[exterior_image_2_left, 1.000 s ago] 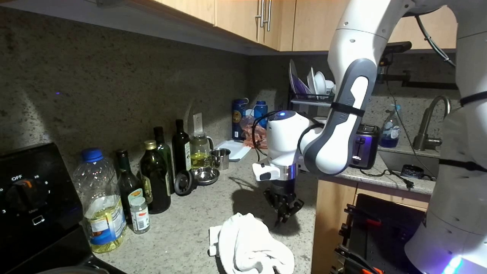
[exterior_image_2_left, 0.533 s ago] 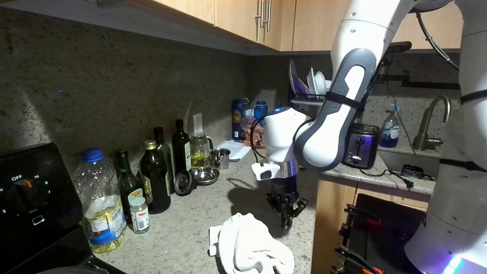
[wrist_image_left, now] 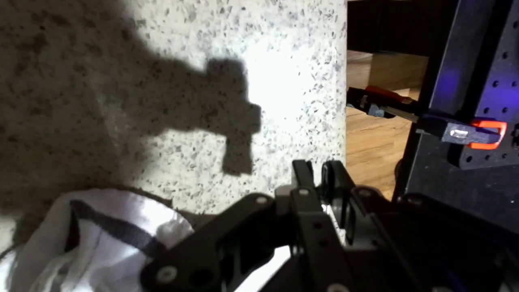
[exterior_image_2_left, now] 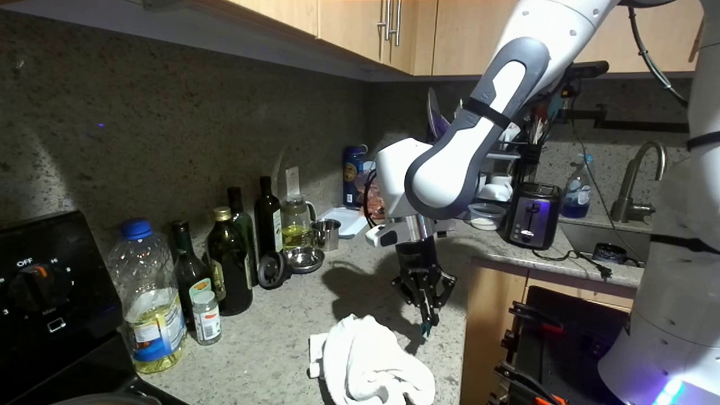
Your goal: Put the peg on the cloth
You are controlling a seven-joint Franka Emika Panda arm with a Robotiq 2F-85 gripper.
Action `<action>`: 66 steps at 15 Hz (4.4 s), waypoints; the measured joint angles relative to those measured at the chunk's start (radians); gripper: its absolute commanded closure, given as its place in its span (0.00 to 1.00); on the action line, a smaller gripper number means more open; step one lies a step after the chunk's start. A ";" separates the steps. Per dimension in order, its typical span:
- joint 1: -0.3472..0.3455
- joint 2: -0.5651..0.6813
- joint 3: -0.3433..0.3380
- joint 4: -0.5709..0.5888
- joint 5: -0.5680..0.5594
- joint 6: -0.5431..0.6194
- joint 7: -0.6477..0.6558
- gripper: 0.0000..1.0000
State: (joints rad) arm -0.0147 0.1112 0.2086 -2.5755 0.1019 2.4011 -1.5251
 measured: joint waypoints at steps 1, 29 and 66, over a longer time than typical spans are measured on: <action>0.000 0.000 -0.006 0.010 0.014 -0.027 -0.023 0.96; -0.029 0.229 -0.062 0.158 0.289 -0.138 -0.300 0.96; -0.013 0.424 -0.061 0.452 0.100 -0.467 -0.158 0.96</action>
State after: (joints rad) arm -0.0273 0.5354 0.1475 -2.1239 0.2017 1.9341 -1.6833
